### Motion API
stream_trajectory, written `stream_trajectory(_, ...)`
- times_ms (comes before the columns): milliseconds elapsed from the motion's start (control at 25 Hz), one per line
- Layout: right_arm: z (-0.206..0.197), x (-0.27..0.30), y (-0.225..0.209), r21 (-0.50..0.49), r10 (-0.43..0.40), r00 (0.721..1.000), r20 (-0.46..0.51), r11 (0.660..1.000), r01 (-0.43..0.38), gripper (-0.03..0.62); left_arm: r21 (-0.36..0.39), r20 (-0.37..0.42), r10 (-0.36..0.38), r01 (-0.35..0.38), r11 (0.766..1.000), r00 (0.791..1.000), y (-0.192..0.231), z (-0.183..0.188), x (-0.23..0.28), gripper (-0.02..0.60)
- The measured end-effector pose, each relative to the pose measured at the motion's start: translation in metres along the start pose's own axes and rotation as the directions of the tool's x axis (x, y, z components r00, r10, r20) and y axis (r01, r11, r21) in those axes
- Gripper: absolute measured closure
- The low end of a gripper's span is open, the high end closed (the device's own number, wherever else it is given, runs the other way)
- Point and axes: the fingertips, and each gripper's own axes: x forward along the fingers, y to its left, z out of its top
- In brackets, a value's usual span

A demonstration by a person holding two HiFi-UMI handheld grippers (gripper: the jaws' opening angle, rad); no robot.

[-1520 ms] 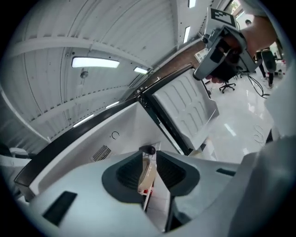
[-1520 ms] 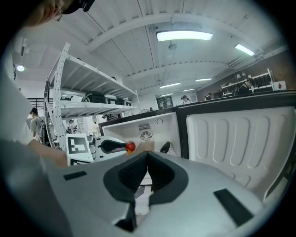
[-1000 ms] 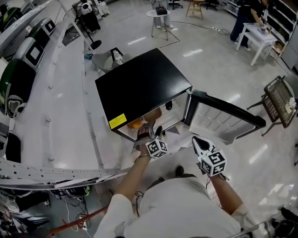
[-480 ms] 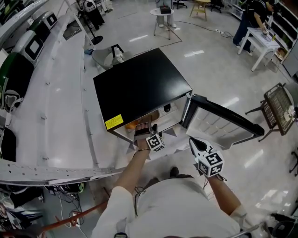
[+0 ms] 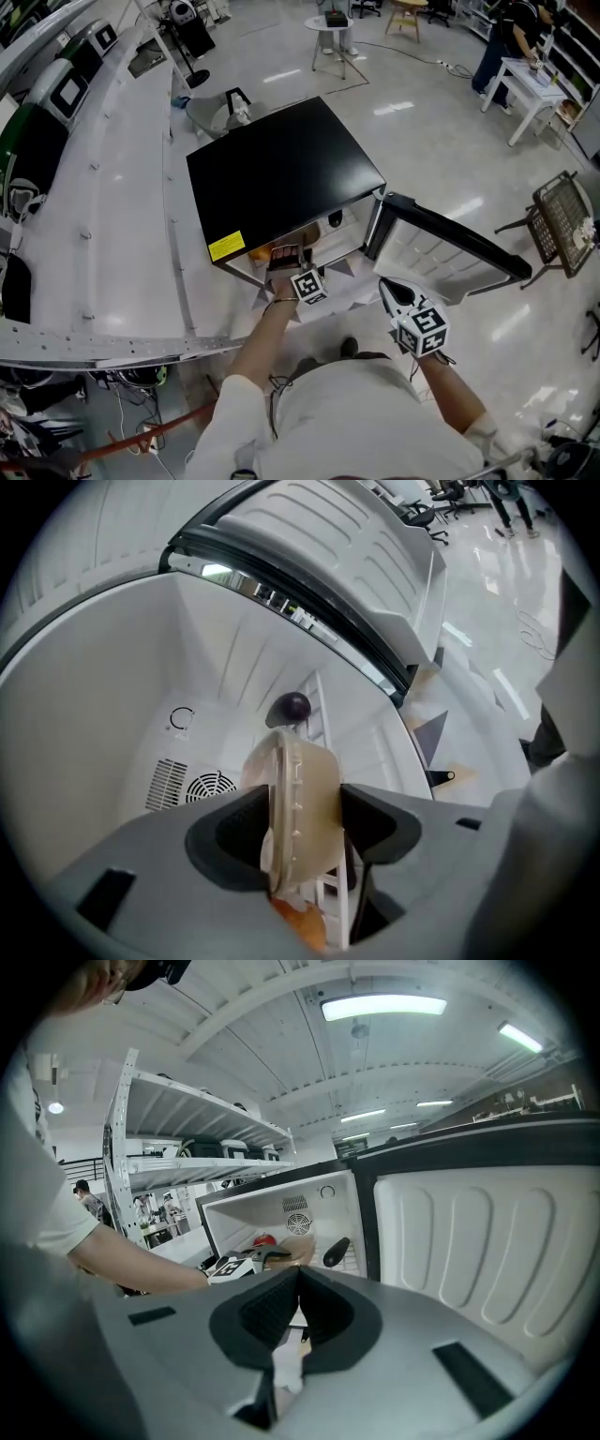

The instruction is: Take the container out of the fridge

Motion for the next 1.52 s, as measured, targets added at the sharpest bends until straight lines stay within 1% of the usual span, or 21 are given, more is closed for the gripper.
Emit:
stream_trajectory(240,0.002,0.001,0.006,-0.010,0.023,1.000,0.009,1.000,-0.023,0.588,-0.025,0.011,0.019,-0.019,1.000,1.000,0.007,0.001,-0.013,0.350)
stream_trajectory(360,0.000,0.001,0.008,-0.007,0.031,0.999,0.011,1.000,-0.031,0.588,-0.084,0.047,0.029,-0.025,0.996,0.998,0.012,0.007,-0.022,0.351)
stream_trajectory(480,-0.002,0.002,0.009,-0.003,0.040,0.999,0.010,0.999,-0.040,0.588,-0.155,0.078,0.038,-0.025,0.988,0.996,0.018,0.012,-0.033,0.353)
stream_trajectory(560,-0.004,0.002,0.011,0.001,0.045,0.999,0.007,0.999,-0.045,0.588,-0.186,0.095,0.038,-0.020,0.982,0.995,0.019,0.015,-0.042,0.353)
stream_trajectory(720,-0.010,0.006,0.016,0.002,0.063,0.998,-0.003,0.998,-0.063,0.588,-0.237,0.137,0.046,-0.012,0.972,0.990,0.022,0.021,-0.063,0.354)
stream_trajectory(880,-0.010,0.014,0.026,-0.003,0.093,0.996,-0.007,0.996,-0.093,0.588,-0.294,0.181,0.066,-0.010,0.956,0.981,0.031,0.025,-0.083,0.354)
stream_trajectory(1120,-0.008,0.017,0.043,-0.022,0.108,0.994,-0.006,0.994,-0.108,0.588,-0.344,0.241,0.067,0.020,0.939,0.968,0.035,0.029,-0.119,0.356)
stream_trajectory(1200,-0.005,0.017,0.050,-0.029,0.110,0.994,0.003,0.994,-0.110,0.588,-0.371,0.261,0.070,0.033,0.928,0.963,0.036,0.028,-0.129,0.356)
stream_trajectory(1280,-0.002,0.018,0.057,-0.037,0.111,0.994,0.008,0.993,-0.111,0.588,-0.406,0.283,0.073,0.051,0.912,0.956,0.038,0.025,-0.138,0.356)
stream_trajectory(1520,-0.005,0.014,0.086,-0.047,0.119,0.993,0.003,0.992,-0.119,0.588,-0.518,0.328,0.083,0.106,0.849,0.941,0.036,0.013,-0.180,0.356)
